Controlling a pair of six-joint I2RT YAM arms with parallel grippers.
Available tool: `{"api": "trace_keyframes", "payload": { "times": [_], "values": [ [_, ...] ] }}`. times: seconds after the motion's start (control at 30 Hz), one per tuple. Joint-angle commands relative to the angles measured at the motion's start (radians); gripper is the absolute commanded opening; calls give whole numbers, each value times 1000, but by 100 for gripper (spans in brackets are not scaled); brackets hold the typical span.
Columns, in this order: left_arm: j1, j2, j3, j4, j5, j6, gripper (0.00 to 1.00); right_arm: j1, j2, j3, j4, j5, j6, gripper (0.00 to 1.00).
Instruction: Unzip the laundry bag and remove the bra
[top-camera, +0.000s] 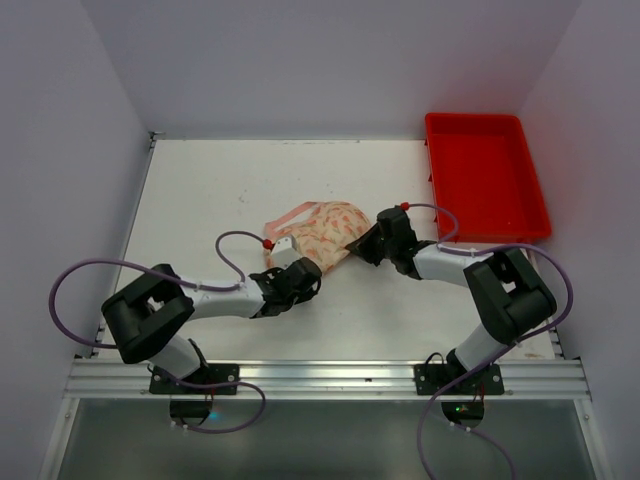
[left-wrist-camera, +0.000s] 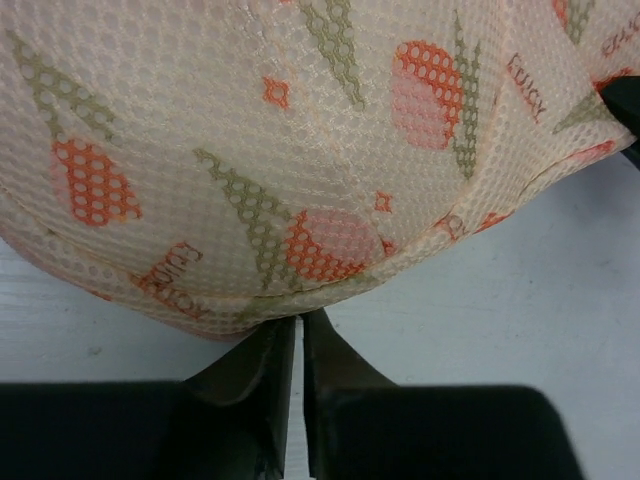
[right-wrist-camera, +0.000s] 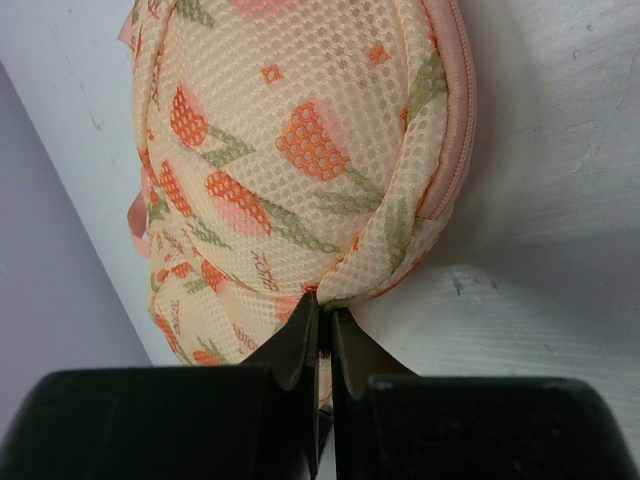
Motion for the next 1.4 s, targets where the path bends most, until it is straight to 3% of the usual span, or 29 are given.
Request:
{"api": "trace_keyframes", "payload": {
  "times": [0.0, 0.07, 0.2, 0.3, 0.37, 0.43, 0.6, 0.73, 0.87, 0.9, 1.07, 1.27, 1.37],
  "values": [
    [-1, 29, 6, -126, -65, -3, 8, 2, -32, 12, 3, 4, -3, 0],
    [0, 22, 6, -151, -61, 0, 0, 2, -43, 16, -16, 17, -11, 0],
    [-1, -39, -17, -179, -68, 29, 0, -26, -61, 38, -52, 7, -92, 0],
    [2, -104, -32, -234, -97, 65, 0, -111, -48, 87, -71, -114, -222, 0],
    [7, -157, -47, -274, -129, 93, 0, -202, -19, 120, -83, -313, -348, 0],
    [16, -193, -66, -285, -151, 114, 0, -236, 14, 186, -169, -361, -432, 0],
    [83, -268, -107, -245, -87, 225, 0, -239, 57, 330, -314, -381, -630, 0],
    [111, -268, -116, -176, 34, 404, 0, -236, 162, 490, -421, -381, -698, 0],
    [106, -239, -118, -9, 224, 461, 0, -227, 170, 542, -437, -334, -654, 26],
    [105, -228, -113, 13, 254, 455, 0, -219, 155, 517, -441, -265, -639, 41],
    [89, -152, -69, 186, 361, 379, 0, -153, -94, 258, -321, -151, -505, 72],
    [63, -58, 40, 216, 392, 354, 0, -51, -328, -118, -142, -92, -230, 87],
    [51, -24, 68, 225, 409, 355, 0, 48, -408, -169, -112, -4, -116, 93]
  ]
}}
